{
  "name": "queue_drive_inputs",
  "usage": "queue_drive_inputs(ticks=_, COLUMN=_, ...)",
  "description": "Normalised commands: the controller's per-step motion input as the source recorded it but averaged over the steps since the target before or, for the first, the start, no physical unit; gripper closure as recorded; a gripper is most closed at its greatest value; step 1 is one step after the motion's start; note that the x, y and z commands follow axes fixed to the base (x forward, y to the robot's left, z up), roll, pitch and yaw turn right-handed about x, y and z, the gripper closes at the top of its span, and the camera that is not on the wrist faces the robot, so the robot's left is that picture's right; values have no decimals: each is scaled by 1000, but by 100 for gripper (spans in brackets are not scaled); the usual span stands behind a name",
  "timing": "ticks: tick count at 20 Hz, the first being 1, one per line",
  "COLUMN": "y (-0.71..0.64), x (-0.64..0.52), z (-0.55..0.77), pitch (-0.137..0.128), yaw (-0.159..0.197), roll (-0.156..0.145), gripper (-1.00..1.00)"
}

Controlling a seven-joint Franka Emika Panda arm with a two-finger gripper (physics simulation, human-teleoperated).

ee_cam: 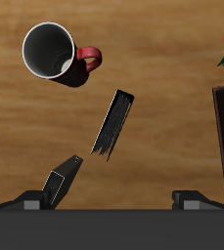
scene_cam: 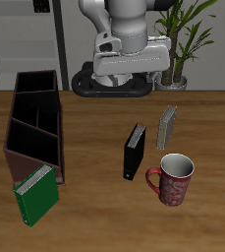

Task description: Place the red mug into the right desk caddy's right compartment

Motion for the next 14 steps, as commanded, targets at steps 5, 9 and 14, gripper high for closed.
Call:
queue_drive_inputs(ticks=5, y=212, x=294, z=65, pitch=-40, yaw=-14, roll=-86, gripper=-100)
queue_drive_inputs(ticks=9, y=417, x=264, z=38, pitch=-32, yaw=5, roll=-61, gripper=-100)
queue_drive_inputs(ticks=14, y=561, x=134, z=44, pitch=-25, yaw=-15, roll=56, gripper=-100)
